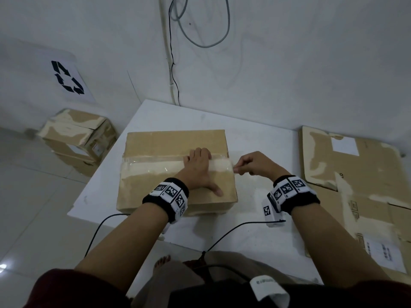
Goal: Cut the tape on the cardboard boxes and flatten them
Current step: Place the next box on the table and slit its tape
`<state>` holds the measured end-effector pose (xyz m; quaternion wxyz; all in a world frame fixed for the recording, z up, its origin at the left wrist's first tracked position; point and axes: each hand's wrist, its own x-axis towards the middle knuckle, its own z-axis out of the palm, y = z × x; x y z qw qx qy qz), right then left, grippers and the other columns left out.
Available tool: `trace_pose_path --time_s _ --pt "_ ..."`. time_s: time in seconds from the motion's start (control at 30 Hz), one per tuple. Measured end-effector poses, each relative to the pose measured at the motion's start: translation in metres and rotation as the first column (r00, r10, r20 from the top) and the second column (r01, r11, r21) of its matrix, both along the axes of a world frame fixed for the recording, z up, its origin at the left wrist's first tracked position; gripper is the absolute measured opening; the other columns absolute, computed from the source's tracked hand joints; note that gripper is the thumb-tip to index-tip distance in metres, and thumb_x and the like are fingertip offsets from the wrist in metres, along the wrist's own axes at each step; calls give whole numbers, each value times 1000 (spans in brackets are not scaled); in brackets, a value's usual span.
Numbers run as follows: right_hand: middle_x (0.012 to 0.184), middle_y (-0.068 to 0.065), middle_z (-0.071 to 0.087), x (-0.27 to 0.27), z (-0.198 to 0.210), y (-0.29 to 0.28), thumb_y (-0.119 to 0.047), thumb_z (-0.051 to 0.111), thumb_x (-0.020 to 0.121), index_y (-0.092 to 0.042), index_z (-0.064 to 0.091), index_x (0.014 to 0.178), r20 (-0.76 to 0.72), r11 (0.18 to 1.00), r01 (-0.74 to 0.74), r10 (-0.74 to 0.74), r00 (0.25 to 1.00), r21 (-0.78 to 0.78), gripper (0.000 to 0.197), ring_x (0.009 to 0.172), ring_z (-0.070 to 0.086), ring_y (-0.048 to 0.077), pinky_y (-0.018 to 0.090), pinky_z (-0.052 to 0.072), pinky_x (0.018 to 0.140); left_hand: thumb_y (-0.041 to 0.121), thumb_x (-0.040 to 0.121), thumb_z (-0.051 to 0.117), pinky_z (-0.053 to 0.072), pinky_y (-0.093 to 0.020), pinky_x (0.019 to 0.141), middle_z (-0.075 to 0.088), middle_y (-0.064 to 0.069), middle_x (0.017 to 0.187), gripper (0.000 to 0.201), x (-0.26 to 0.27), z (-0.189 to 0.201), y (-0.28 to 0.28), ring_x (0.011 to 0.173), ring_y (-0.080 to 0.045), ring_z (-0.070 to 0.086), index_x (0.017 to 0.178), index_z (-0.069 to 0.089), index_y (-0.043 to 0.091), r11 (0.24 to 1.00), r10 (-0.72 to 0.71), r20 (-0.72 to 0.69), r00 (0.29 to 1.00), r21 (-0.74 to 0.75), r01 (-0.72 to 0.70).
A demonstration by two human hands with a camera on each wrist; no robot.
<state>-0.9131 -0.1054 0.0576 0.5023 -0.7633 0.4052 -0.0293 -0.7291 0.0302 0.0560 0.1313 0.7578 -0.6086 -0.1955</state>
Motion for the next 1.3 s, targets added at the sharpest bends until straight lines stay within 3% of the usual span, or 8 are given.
trace_pose_path --time_s 0.3,0.43,0.53,0.6,0.87,1.13,1.2,1.3 --pt "81 -1 65 -7 -27 18 -24 70 91 -6 68 98 283 920 347 -388 877 186 19 50 33 11 21 29 49 21 42 84 16 -31 69 44 -6 89 73 13 29 -5 79 -18 30 96 35 14 885 161 346 924 -466 20" --pt "86 7 64 -3 -25 9 -21 65 94 -8 66 112 301 882 433 -471 829 186 22 45 36 7 24 33 52 50 89 54 31 -32 65 47 1 72 36 -8 27 21 61 -16 41 89 45 15 758 259 195 946 -648 -74" --pt "86 11 67 0 -26 7 -22 64 95 -7 70 109 297 901 406 -434 851 152 21 52 42 12 23 37 54 44 99 38 42 -32 54 53 2 72 32 -19 31 41 58 -15 50 93 48 14 871 218 116 969 -471 -139" --pt "86 12 72 4 -26 10 -27 65 95 -8 70 104 316 914 377 -407 857 153 21 51 44 14 21 40 52 37 95 50 46 -31 68 54 -2 95 28 -24 12 51 79 -18 55 106 46 12 967 166 285 944 -236 -99" --pt "87 6 74 31 -26 11 -29 62 95 -12 63 105 312 915 402 -391 866 30 20 48 54 -2 24 39 54 52 80 65 38 -36 94 34 -9 130 66 -17 -26 33 116 -26 36 126 36 13 983 178 351 919 -31 -178" --pt "86 -13 65 44 -23 -9 -24 63 95 -16 69 101 306 911 379 -318 897 -164 12 77 57 -1 14 38 63 35 84 69 46 -41 94 55 -21 120 51 19 18 -19 113 -37 51 117 56 -2 929 167 -72 983 346 -132" --pt "86 -11 63 47 -23 -13 -21 67 92 -16 70 100 323 898 394 -320 891 -198 10 79 57 -2 9 38 66 29 89 67 48 -40 88 60 -25 106 47 28 26 -42 100 -36 59 117 58 -8 907 344 -353 870 366 -210" --pt "90 -10 66 51 -22 -20 -17 67 90 -15 71 93 322 893 362 -272 907 -267 6 83 56 -7 3 39 69 19 94 59 45 -30 70 46 -7 79 13 35 31 -71 67 -18 46 101 56 9 826 552 -749 366 432 -362"
